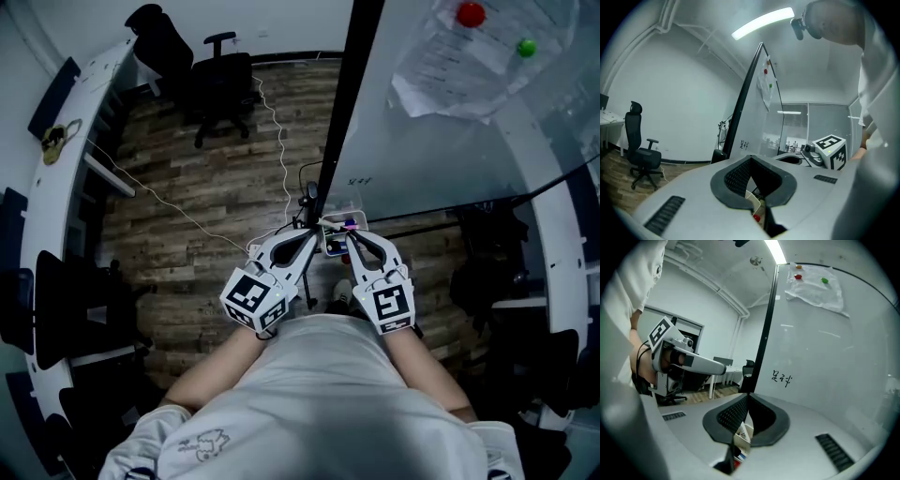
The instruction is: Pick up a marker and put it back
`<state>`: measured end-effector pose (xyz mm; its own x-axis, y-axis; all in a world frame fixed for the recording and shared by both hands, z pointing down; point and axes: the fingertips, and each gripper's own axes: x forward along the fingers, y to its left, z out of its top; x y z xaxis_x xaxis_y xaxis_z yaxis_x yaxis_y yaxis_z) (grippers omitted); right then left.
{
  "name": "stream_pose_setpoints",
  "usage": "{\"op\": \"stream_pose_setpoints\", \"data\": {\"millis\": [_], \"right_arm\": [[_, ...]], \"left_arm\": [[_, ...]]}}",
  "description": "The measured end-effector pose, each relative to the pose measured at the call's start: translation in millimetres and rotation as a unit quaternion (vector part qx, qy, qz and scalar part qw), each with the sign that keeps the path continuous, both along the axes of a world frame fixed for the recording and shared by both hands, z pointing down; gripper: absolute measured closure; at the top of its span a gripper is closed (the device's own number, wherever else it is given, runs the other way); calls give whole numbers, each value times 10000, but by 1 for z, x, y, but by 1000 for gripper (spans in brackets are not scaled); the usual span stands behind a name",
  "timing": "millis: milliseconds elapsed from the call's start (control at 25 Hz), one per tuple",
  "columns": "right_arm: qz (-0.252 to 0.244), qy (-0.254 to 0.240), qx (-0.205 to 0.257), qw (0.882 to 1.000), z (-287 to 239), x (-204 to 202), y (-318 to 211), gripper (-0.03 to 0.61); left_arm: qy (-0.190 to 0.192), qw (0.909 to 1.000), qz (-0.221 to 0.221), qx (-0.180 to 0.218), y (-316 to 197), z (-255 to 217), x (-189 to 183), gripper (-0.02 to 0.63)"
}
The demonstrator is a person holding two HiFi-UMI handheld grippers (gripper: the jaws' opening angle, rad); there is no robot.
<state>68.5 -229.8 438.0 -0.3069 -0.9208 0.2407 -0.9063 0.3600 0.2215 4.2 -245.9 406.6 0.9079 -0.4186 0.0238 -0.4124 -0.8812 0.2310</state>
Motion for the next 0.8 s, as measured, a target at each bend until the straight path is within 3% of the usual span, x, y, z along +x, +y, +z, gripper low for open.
{"op": "stream_pose_setpoints", "data": {"millis": [200, 800], "right_arm": [[288, 17, 247, 9993, -11, -3, 23, 568], [1267, -435, 186, 9908, -12, 12, 85, 568]], "left_arm": [[28, 9993, 318, 175, 16, -10, 0, 609], [142, 9953, 937, 219, 60, -13, -3, 609]]}}
